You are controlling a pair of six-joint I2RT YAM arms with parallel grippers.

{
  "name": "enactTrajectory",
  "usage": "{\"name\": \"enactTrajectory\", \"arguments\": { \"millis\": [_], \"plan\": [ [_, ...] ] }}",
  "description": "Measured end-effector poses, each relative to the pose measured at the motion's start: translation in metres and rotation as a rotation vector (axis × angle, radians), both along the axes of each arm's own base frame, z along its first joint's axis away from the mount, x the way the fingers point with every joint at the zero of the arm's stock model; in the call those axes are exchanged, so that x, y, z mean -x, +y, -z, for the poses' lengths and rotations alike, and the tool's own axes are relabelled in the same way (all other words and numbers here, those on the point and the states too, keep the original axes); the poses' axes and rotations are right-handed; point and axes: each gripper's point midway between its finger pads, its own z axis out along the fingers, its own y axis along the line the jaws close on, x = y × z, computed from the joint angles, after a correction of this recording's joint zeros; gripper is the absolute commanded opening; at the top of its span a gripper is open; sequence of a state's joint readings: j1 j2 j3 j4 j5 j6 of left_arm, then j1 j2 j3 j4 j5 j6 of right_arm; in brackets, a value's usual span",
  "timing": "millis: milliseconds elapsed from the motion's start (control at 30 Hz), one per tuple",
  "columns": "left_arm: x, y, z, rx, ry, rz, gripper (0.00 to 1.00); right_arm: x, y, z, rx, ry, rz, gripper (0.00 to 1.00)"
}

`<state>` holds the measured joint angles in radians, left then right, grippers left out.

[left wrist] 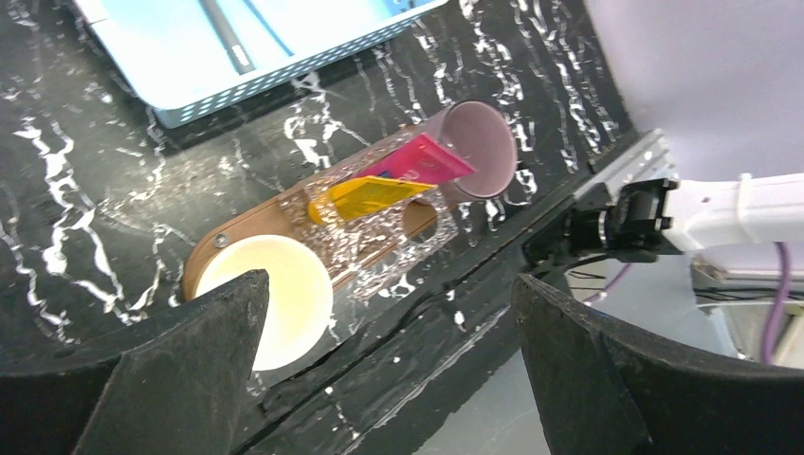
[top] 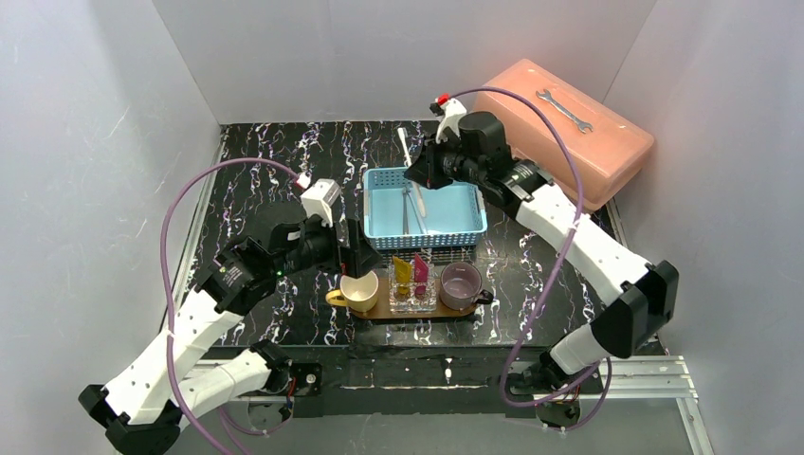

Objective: Prepare toiletry sets of a toothbrush and toothpaste on the tray

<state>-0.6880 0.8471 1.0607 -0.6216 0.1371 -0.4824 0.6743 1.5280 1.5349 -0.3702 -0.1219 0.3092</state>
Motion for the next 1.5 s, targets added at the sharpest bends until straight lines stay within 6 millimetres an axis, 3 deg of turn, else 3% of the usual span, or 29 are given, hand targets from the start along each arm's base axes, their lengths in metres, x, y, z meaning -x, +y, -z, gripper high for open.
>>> {"name": "enactTrajectory", "arguments": {
  "millis": [200, 633, 767, 1000, 1267, 1500],
  "plan": [
    [0.001, -0.021, -0.018, 0.115, 0.011, 0.048, 0.99, 0.038, 0.01, -0.024, -0.232, 0.031, -0.091, 0.01],
    [0.005, -0.061, -0.065, 0.372, 0.017, 0.161, 0.99, 0.094, 0.028, -0.088, -0.632, 0.048, -0.273, 0.01],
    [0.009, -0.068, -0.076, 0.436, 0.02, 0.191, 0.92, 0.108, 0.033, -0.097, -0.71, 0.073, -0.324, 0.01],
    [0.014, -0.074, -0.089, 0.502, 0.027, 0.228, 0.73, 0.13, 0.04, -0.119, -0.817, 0.083, -0.404, 0.01],
    [0.016, -0.077, -0.094, 0.532, 0.034, 0.248, 0.45, 0.144, 0.044, -0.128, -0.863, 0.089, -0.448, 0.01],
    [0.018, -0.08, -0.097, 0.555, 0.036, 0.265, 0.08, 0.148, 0.047, -0.119, -0.861, 0.112, -0.448, 0.01]
  ]
}}
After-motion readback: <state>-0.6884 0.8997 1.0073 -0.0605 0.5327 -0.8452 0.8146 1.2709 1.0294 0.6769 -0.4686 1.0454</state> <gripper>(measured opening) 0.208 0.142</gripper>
